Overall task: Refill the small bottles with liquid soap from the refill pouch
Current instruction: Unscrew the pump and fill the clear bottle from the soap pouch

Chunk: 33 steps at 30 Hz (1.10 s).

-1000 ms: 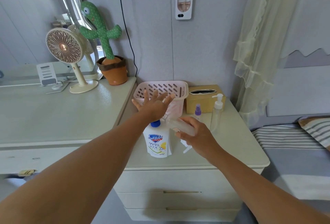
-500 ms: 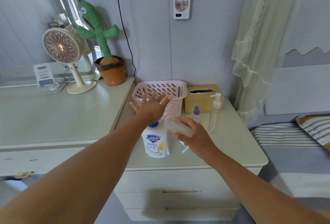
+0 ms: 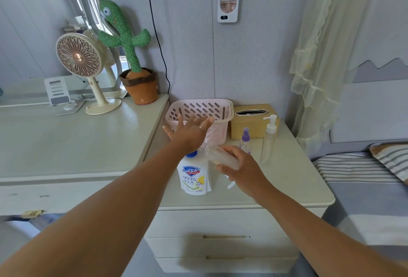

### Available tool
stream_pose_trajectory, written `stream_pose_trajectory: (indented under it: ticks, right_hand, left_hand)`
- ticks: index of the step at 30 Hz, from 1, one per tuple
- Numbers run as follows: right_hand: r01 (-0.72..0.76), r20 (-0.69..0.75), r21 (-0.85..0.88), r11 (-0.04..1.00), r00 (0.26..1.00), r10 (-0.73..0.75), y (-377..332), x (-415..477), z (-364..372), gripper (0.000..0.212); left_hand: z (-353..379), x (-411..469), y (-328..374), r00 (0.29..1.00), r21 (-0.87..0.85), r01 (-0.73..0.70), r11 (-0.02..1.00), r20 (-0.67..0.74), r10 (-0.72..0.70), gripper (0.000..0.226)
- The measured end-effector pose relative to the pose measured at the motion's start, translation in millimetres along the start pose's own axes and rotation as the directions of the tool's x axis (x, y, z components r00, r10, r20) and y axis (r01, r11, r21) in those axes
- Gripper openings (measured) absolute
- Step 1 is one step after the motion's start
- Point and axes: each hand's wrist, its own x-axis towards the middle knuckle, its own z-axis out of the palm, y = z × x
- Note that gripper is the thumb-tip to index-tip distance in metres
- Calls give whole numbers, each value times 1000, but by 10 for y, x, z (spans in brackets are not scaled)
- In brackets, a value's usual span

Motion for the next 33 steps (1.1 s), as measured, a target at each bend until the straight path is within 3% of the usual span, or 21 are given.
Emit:
stream_pose_trajectory:
  ticks: [4, 8, 10, 18, 21, 24, 27, 33]
  right_hand:
    - [5, -12, -2, 1000, 1000, -5, -28, 9, 7, 43]
    - [11, -13, 9, 1000, 1000, -11, -107, 25, -34, 43]
    - [14, -14, 3, 1000, 1000, -14, -120, 18, -37, 44]
    - [-15, -27, 17, 1000, 1000, 16, -15, -30, 19, 43]
    - [-12, -27, 11, 1000, 1000, 12, -43, -20, -7, 43]
    - [-2, -22, 22, 1000, 1000, 3, -90, 6, -30, 43]
    - [-1, -18, 21, 1000, 1000, 1, -108, 15, -34, 43]
    - [-1, -9, 14, 1000, 1000, 1, -50, -20, -21, 39]
  left_hand:
    - [-27, 90, -34, 999, -42, -44, 998, -14, 44, 99]
    - [-174, 14, 54, 999, -1, -11, 1000, 33, 11, 64]
    - [-176, -3, 63, 999, -15, -18, 1000, 27, 19, 61]
    - [11, 38, -17, 999, -26, -16, 1000, 32, 16, 71]
    - [-24, 105, -38, 999, -35, -40, 999, 28, 41, 93]
    - [-73, 135, -8, 998, 2, -53, 999, 17, 53, 90]
    - [-44, 168, -46, 998, -23, -66, 998, -6, 66, 106]
    - [-24, -59, 48, 1000, -11, 10, 1000, 24, -10, 66]
